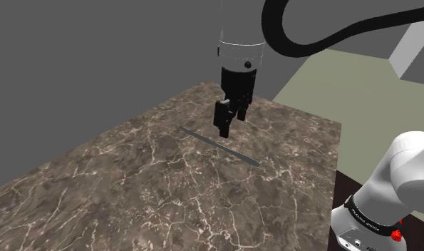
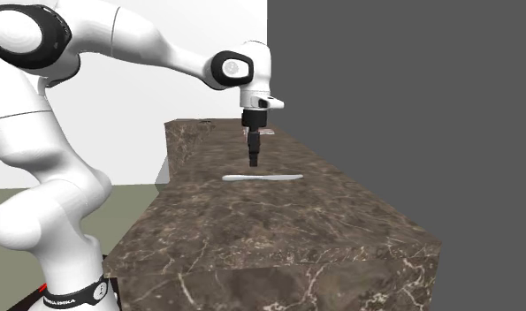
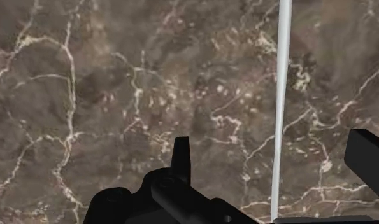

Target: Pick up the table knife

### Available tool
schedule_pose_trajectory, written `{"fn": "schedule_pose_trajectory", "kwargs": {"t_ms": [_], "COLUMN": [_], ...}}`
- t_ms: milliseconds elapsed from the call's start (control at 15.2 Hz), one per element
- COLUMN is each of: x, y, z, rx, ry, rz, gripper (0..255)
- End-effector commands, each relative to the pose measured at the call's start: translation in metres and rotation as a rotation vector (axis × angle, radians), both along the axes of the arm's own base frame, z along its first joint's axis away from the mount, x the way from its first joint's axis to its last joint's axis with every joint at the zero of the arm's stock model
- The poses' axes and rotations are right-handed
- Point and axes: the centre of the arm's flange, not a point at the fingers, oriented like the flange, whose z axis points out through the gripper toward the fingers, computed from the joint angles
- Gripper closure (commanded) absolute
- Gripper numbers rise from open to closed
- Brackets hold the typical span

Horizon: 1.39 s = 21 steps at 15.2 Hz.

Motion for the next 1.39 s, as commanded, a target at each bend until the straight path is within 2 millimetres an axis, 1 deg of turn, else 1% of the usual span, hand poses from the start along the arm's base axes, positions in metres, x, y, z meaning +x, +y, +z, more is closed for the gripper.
{"fn": "schedule_pose_trajectory", "kwargs": {"t_ms": [0,66,462,528,660,726,1320], "x": [0.003,0.003,0.003,0.003,0.003,0.003,0.003], "y": [0.026,0.027,0.027,0.027,0.027,0.027,0.027], "z": [-0.003,-0.003,-0.035,-0.043,-0.043,-0.044,-0.043], "rx": [0.005,0.006,0.006,0.006,0.006,0.006,0.006], "ry": [0.010,0.010,0.010,0.010,0.010,0.010,0.010], "rz": [0.013,0.014,0.014,0.014,0.014,0.014,0.014], "gripper": [0,0,0,0,0,255,255]}}
